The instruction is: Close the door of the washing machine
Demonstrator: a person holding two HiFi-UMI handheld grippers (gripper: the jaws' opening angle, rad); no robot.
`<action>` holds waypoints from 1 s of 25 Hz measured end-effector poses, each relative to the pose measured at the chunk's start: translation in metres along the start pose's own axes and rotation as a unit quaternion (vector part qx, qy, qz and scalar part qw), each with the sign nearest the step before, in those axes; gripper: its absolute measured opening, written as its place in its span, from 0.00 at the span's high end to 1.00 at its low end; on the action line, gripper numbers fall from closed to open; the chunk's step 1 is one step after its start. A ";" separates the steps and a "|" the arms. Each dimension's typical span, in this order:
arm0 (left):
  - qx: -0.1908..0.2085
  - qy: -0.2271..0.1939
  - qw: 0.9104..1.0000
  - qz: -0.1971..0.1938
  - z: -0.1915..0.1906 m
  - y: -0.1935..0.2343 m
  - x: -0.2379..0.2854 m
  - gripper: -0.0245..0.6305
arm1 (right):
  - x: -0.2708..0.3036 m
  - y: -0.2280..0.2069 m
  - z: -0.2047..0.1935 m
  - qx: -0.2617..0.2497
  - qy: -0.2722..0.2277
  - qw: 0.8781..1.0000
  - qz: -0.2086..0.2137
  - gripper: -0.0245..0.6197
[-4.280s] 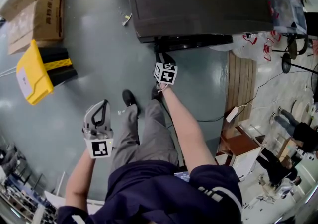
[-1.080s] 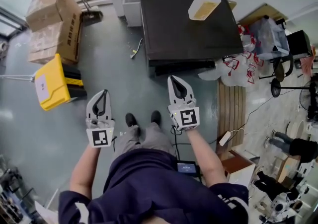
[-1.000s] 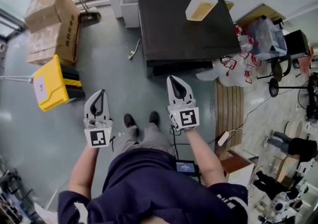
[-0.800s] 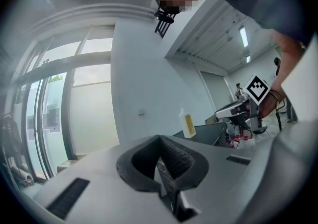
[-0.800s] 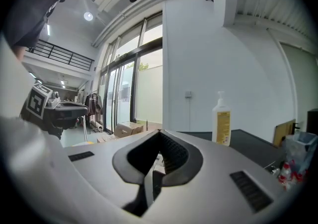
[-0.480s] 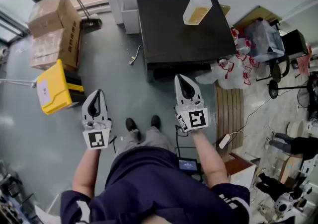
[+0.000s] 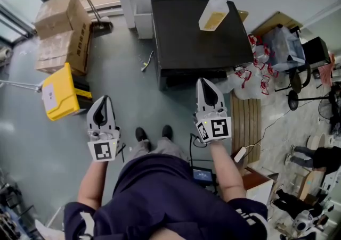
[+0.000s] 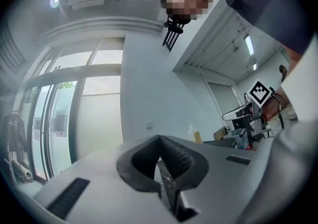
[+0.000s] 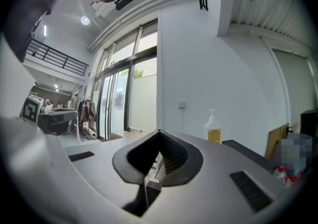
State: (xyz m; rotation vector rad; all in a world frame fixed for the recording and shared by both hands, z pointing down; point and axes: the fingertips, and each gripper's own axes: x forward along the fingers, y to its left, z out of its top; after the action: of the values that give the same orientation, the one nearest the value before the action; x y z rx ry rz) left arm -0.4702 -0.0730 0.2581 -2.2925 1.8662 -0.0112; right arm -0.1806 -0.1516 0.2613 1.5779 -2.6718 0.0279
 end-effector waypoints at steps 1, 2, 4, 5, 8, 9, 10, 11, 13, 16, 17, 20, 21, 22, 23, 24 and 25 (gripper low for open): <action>0.000 -0.001 1.000 0.002 0.002 0.001 -0.001 0.93 | 0.000 -0.001 0.002 -0.001 0.001 1.000 -0.001 0.93; 0.000 -0.001 1.000 0.003 0.003 0.002 -0.001 0.93 | -0.001 0.000 0.004 -0.002 0.001 1.000 -0.001 0.93; 0.003 -0.002 1.000 0.004 0.004 0.004 -0.003 0.93 | -0.001 0.001 0.005 -0.004 0.002 1.000 -0.001 0.93; 0.004 -0.003 1.000 0.004 0.004 0.004 -0.004 0.93 | -0.002 0.002 0.005 -0.004 0.002 1.000 0.000 0.93; 0.003 -0.003 1.000 0.004 0.003 0.006 -0.005 0.93 | -0.001 0.002 0.005 -0.003 0.003 1.000 0.001 0.93; 0.003 -0.003 1.000 0.005 0.003 0.007 -0.005 0.93 | 0.001 0.003 0.005 -0.005 0.004 1.000 0.001 0.93; 0.002 -0.001 1.000 0.005 0.002 0.009 -0.005 0.93 | 0.002 0.005 0.005 -0.008 0.005 1.000 0.002 0.93; 0.002 0.001 1.000 0.005 0.002 0.011 -0.005 0.93 | 0.003 0.006 0.006 -0.010 0.006 1.000 0.003 0.93; 0.003 0.002 1.000 0.006 0.003 0.012 -0.005 0.93 | 0.003 0.008 0.006 -0.013 0.011 1.000 0.006 0.93; 0.004 -0.001 1.000 0.008 0.005 0.011 -0.007 0.93 | 0.002 0.009 0.008 -0.019 0.013 1.000 0.008 0.93; 0.004 -0.002 1.000 0.008 0.006 0.011 -0.007 0.93 | 0.002 0.009 0.008 -0.022 0.013 1.000 0.007 0.93; 0.003 -0.005 1.000 0.009 0.007 0.011 -0.007 0.93 | 0.001 0.008 0.010 -0.026 0.012 1.000 0.003 0.93; 0.004 -0.005 1.000 0.009 0.008 0.011 -0.008 0.93 | 0.001 0.008 0.011 -0.027 0.012 1.000 0.002 0.93; 0.005 -0.006 1.000 0.008 0.008 0.010 -0.008 0.93 | 0.001 0.008 0.012 -0.030 0.010 1.000 0.001 0.93; 0.005 -0.006 1.000 0.008 0.009 0.010 -0.008 0.93 | 0.000 0.008 0.013 -0.032 0.009 0.999 0.001 0.93; 0.005 -0.007 1.000 0.008 0.009 0.009 -0.008 0.93 | 0.000 0.008 0.013 -0.034 0.008 0.999 0.000 0.93; 0.005 -0.008 1.000 0.008 0.010 0.009 -0.008 0.93 | 0.000 0.008 0.013 -0.034 0.008 0.999 0.000 0.93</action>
State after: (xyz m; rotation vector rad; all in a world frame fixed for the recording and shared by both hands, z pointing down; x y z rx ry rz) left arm -0.4795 -0.0655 0.2479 -2.2644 1.8724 -0.0011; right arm -0.1883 -0.1481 0.2479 1.5498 -2.6309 -0.0502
